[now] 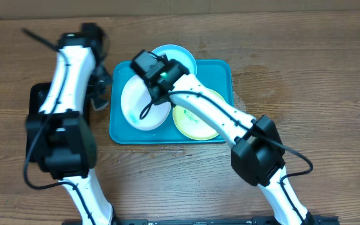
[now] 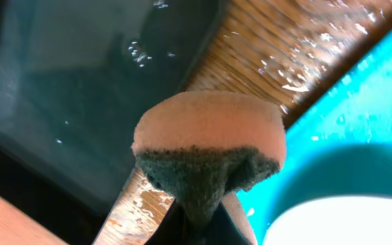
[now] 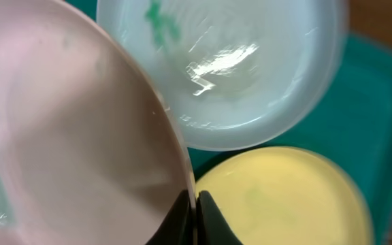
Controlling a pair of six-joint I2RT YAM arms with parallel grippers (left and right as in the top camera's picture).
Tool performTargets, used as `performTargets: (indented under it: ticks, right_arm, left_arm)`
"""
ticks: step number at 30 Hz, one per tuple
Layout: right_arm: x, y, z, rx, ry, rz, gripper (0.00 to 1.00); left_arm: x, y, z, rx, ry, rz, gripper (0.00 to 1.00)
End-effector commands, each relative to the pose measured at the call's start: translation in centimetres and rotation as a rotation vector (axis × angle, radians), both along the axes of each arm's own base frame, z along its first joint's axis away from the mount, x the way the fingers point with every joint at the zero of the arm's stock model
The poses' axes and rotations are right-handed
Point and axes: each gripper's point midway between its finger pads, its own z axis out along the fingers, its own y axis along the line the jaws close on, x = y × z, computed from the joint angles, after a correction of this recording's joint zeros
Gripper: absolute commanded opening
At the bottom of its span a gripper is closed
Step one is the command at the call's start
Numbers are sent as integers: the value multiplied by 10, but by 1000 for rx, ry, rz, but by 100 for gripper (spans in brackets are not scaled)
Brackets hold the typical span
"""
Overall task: Clean dirty plates on tray and stack at the side
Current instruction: 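Lift the white plate with the right gripper and place it right of tray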
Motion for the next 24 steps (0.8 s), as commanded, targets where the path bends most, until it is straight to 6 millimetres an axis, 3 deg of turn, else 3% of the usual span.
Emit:
performTargets:
  ticks: [1, 6, 10, 13, 16, 20, 22, 24]
  right_arm:
    - [20, -17, 81, -228, -359, -45, 4]
    - [14, -17, 139, -510, -612, -7, 4]
    - [3, -2, 176, -652, -761, 1, 4]
    - [-4, 13, 191, -732, -795, 49, 4]
    - [-10, 29, 198, -773, -797, 116, 4]
    - [-11, 39, 197, -699, -817, 111, 4]
    - [-10, 50, 179, -599, -774, 173, 4]
    - [-9, 62, 147, -499, -648, 306, 4]
  left_arm:
    - [-2, 28, 26, -146, -108, 143, 4]
    - [-28, 79, 25, -257, -101, 205, 4]
    - [-36, 97, 27, -369, -145, 210, 5]
    - [-40, 105, 29, -402, -169, 248, 4]
    - [-43, 111, 29, -400, -172, 261, 4]
    - [-42, 110, 29, -400, -173, 257, 4]
    - [-42, 110, 29, -400, -172, 256, 4]
    - [-42, 110, 29, -401, -171, 257, 5]
